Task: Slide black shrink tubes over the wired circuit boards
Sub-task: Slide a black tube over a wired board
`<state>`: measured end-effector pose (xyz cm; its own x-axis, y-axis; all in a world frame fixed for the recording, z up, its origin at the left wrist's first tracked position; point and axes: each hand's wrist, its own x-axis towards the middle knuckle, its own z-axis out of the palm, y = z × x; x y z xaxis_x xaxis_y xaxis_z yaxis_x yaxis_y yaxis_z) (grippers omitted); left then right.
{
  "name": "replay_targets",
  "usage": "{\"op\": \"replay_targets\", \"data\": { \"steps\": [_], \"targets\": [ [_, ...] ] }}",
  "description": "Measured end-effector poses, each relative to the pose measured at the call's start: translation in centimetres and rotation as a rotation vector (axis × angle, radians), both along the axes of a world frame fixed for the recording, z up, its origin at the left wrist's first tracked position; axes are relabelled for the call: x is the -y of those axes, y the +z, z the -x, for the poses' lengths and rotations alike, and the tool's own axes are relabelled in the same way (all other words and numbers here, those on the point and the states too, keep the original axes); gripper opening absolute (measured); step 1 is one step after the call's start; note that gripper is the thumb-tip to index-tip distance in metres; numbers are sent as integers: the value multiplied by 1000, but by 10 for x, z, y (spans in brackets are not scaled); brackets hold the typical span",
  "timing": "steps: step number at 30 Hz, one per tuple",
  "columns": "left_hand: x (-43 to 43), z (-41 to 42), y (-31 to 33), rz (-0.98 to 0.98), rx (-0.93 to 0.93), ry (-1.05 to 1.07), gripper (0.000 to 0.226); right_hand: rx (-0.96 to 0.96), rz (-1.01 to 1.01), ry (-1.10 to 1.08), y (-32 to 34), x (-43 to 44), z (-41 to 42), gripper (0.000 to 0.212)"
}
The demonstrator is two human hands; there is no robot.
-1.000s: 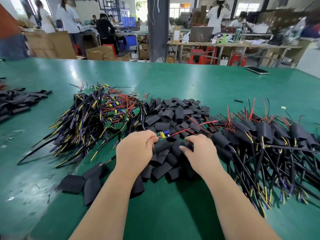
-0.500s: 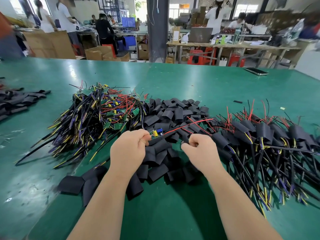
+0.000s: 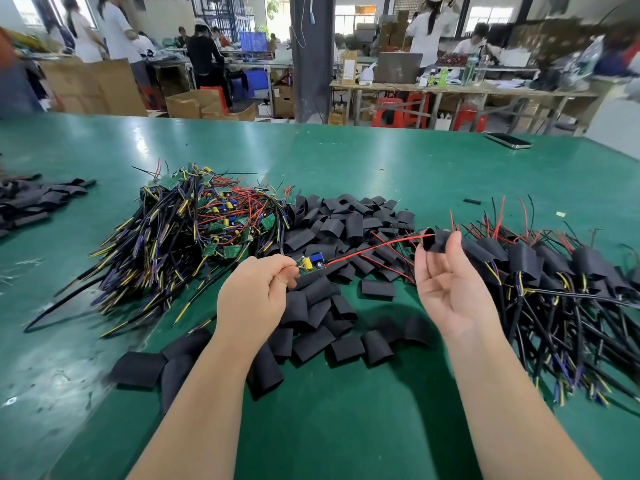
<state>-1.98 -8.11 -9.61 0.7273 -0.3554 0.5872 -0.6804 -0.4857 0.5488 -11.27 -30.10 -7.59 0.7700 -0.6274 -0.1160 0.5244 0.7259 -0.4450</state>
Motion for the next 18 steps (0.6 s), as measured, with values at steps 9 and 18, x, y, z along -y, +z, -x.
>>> {"op": "replay_targets", "data": {
  "steps": [9, 18],
  "targets": [
    [2, -1, -2, -1, 0, -9, 22, 38, -22, 39, 6, -12, 2, 31],
    [5, 1, -3, -14, 20, -15, 21, 57, 286, 172, 2, -19, 0, 26]
  ]
}}
